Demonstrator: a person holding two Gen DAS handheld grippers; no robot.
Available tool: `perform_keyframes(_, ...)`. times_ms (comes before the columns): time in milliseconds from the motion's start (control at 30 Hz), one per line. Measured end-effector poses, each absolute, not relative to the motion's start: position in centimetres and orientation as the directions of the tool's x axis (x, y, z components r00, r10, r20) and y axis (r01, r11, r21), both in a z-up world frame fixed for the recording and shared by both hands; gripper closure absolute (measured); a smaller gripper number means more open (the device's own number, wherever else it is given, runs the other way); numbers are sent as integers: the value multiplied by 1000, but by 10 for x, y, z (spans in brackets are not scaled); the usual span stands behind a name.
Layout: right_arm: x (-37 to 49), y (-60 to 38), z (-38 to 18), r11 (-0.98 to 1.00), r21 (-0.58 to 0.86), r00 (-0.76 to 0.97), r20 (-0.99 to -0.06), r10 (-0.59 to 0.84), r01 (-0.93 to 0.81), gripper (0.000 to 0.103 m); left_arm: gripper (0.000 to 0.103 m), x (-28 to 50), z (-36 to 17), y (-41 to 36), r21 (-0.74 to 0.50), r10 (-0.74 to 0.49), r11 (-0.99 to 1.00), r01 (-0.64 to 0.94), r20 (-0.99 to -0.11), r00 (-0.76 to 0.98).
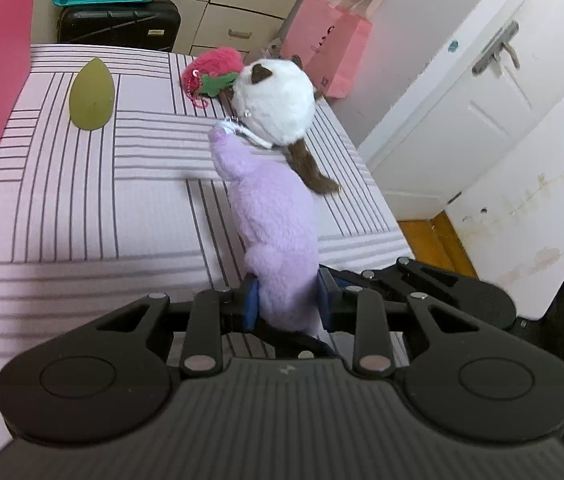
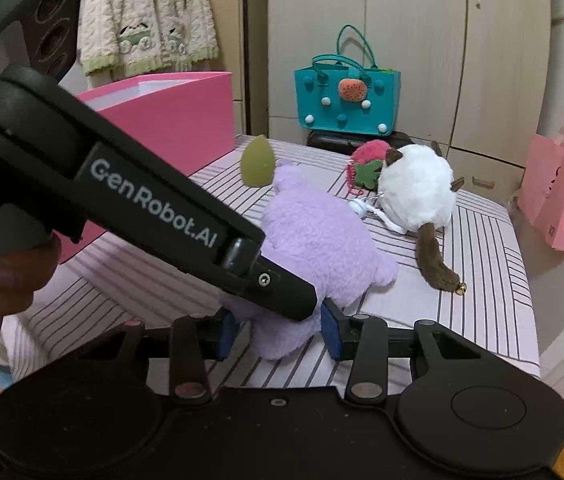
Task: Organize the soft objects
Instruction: 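Lift the lilac plush with both grippers and carry it over the pink box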
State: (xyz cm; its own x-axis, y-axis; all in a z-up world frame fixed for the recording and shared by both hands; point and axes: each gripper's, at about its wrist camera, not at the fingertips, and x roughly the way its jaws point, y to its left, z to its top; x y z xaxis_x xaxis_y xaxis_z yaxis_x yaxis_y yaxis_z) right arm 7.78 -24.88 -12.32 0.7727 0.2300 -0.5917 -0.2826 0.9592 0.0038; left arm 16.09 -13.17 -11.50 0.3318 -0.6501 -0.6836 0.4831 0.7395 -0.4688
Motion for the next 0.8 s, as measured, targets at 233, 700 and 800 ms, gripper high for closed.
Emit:
perform_keyframes(233,53,-237,-109,939,13,735,-618,279,-345,56,75,128,-101,-126,-400,-604,760,512,-725,331)
perform_keyframes(700,12,-192,-61,871,-177,737,-623,262,-459,64,75,80,-60,-82,-395,-627,746,536,-688,366)
perform_keyframes(800,5,-181,-49,849,-203,741,-611,279,-487,64,75,73,-50,-67,-398,-634,746,534,-672,384)
